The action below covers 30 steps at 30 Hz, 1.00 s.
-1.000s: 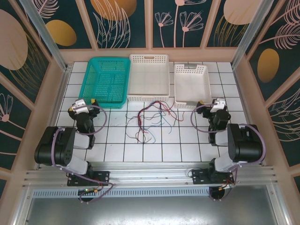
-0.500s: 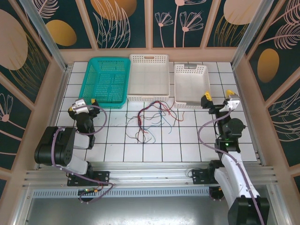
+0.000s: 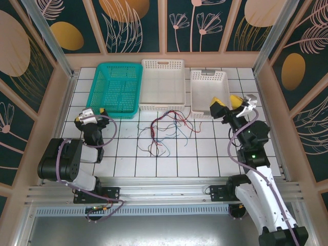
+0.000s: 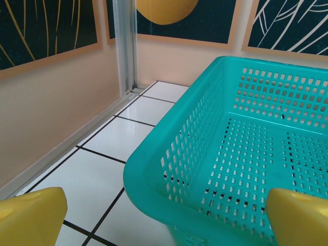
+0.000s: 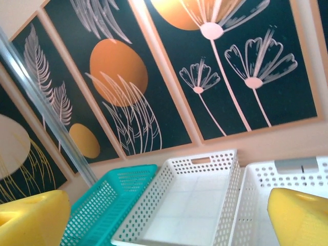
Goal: Untangle the cables
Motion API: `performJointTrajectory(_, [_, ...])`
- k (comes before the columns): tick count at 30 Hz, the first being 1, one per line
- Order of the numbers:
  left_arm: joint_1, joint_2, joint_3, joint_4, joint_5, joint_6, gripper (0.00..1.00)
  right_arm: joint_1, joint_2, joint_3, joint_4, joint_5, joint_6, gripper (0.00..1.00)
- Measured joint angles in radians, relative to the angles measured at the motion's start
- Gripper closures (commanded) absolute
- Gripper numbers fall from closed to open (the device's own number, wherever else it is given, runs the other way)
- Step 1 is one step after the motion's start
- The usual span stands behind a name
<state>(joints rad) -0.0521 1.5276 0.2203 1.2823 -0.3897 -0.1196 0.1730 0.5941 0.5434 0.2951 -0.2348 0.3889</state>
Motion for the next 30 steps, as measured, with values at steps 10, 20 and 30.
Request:
performJointTrajectory(10, [0.000, -0.022, 0.000, -0.022, 0.020, 0.004, 0.01, -0.003, 0.060, -0.019, -0.088, 0.024, 0.096, 0.01])
performJointTrajectory(20, [0.000, -0.236, 0.196, -0.430, 0.199, -0.023, 0.01, 0.053, 0.249, 0.042, -0.189, 0.037, 0.063, 0.01])
performJointTrajectory(30, [0.000, -0.518, 0.423, -0.955, 0.335, -0.170, 0.01, 0.249, 0.366, 0.096, -0.234, 0.156, 0.009, 0.01])
